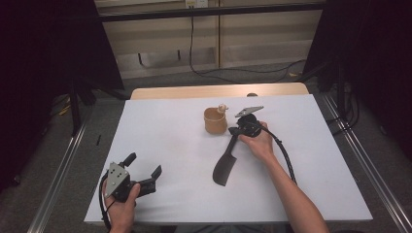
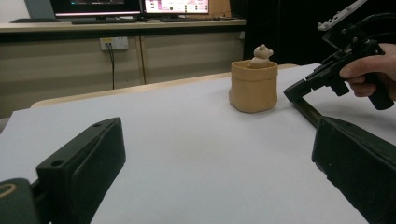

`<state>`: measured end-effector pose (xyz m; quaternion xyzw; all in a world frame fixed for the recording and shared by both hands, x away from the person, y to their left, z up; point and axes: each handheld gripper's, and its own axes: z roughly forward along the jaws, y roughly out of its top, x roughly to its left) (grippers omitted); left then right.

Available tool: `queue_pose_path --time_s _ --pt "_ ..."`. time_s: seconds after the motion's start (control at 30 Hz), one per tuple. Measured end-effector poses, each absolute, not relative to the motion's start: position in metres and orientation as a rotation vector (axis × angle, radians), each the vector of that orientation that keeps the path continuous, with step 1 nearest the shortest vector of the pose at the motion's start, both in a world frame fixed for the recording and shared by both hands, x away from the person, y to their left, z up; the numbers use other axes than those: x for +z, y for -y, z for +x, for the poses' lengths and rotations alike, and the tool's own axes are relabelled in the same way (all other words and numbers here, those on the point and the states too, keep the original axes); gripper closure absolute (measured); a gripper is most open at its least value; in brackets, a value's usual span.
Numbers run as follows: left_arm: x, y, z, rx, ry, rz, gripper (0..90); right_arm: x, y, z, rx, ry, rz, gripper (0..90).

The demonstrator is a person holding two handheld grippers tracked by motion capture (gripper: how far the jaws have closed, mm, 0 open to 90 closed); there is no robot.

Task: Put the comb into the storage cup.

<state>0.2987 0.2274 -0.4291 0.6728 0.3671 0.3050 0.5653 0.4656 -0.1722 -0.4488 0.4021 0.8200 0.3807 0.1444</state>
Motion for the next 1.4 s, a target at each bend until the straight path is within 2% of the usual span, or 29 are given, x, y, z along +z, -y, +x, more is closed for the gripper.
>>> queue_pose_path --time_s 1.4 --pt "-0.429 -0.227 0.299 0.717 -0.86 1.585 2.8 -0.447 0.187 0.482 0.948 -2.389 1.194 90.0"
